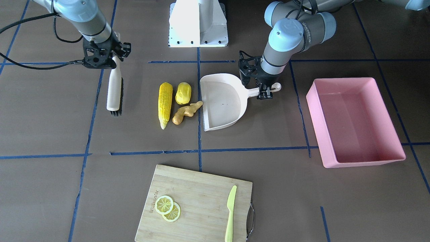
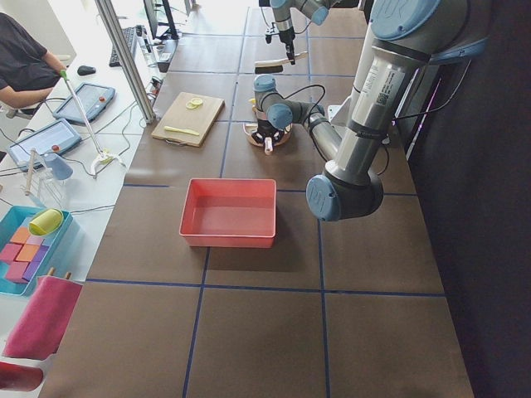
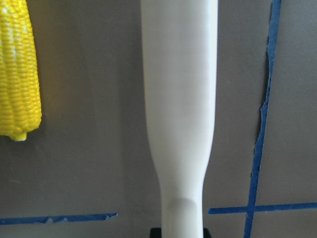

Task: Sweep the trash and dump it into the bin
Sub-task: 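Lift the brush with the right gripper and carry it toward the yellow items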

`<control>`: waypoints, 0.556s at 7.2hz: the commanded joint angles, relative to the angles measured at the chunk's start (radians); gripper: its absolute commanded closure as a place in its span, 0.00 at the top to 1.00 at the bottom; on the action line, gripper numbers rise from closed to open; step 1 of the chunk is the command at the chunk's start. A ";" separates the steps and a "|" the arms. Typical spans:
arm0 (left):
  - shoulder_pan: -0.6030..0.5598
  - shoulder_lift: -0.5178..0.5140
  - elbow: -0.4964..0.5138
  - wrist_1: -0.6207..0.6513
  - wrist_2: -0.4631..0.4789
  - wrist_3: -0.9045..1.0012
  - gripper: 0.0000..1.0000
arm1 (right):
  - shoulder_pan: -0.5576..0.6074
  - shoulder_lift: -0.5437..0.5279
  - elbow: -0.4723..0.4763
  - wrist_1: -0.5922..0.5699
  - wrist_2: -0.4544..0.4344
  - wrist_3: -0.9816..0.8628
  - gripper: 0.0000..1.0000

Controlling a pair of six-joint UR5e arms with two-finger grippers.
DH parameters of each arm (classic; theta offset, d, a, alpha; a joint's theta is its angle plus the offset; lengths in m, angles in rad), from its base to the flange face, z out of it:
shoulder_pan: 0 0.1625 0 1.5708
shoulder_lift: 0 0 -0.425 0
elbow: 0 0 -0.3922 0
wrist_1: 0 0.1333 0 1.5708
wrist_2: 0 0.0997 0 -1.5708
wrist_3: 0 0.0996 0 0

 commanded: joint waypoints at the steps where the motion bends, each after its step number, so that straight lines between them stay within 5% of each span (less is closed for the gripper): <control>1: 0.001 -0.001 0.005 0.001 0.001 0.000 0.00 | -0.041 0.064 -0.006 -0.091 -0.032 0.000 0.00; 4: 0.001 -0.004 0.002 0.001 0.001 0.000 0.00 | -0.070 0.068 -0.026 -0.090 -0.038 0.002 0.00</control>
